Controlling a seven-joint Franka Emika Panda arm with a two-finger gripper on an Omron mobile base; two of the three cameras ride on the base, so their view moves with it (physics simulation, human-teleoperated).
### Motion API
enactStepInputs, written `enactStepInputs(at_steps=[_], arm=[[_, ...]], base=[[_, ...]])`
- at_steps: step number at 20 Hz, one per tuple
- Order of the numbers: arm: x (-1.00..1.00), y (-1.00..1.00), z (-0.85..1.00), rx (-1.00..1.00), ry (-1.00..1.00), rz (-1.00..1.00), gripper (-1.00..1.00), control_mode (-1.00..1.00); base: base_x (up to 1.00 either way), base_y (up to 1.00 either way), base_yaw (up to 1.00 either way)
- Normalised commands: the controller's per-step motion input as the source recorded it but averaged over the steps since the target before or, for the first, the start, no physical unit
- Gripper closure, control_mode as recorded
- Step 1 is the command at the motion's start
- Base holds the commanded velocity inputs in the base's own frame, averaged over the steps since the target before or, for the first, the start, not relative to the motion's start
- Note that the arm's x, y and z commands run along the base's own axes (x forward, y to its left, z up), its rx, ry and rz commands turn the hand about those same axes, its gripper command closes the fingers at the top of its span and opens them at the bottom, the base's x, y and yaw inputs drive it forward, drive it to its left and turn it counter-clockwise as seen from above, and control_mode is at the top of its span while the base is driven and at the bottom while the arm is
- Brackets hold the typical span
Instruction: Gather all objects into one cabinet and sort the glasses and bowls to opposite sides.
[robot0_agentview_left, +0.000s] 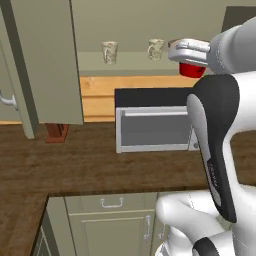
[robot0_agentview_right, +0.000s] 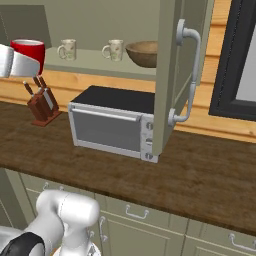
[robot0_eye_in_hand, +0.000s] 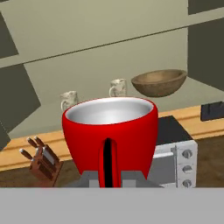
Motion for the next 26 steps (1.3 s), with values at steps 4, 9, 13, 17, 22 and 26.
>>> enactStepInputs(at_steps=[4, 9, 13, 17, 22, 26], arm=[[0.76, 0.0, -0.2, 0.0, -0.06, 0.16, 1.0, -1.0], [0.91, 0.0, -0.14, 0.0, -0.05, 0.14, 1.0, -1.0], [0.99, 0.0, -0.14, 0.0, 0.0, 0.11, 1.0, -1.0], [1.0, -0.05, 0.0, 0.0, 0.0, 0.05, 1.0, -1.0], [0.89, -0.01, -0.04, -0.02, 0.07, 0.01, 1.0, -1.0], [0.89, 0.0, -0.23, -0.04, 0.15, 0.01, 1.0, -1.0]], base=[[0.0, 0.0, 0.0], [0.0, 0.0, 0.0], [0.0, 0.0, 0.0], [0.0, 0.0, 0.0], [0.0, 0.0, 0.0], [0.0, 0.0, 0.0]])
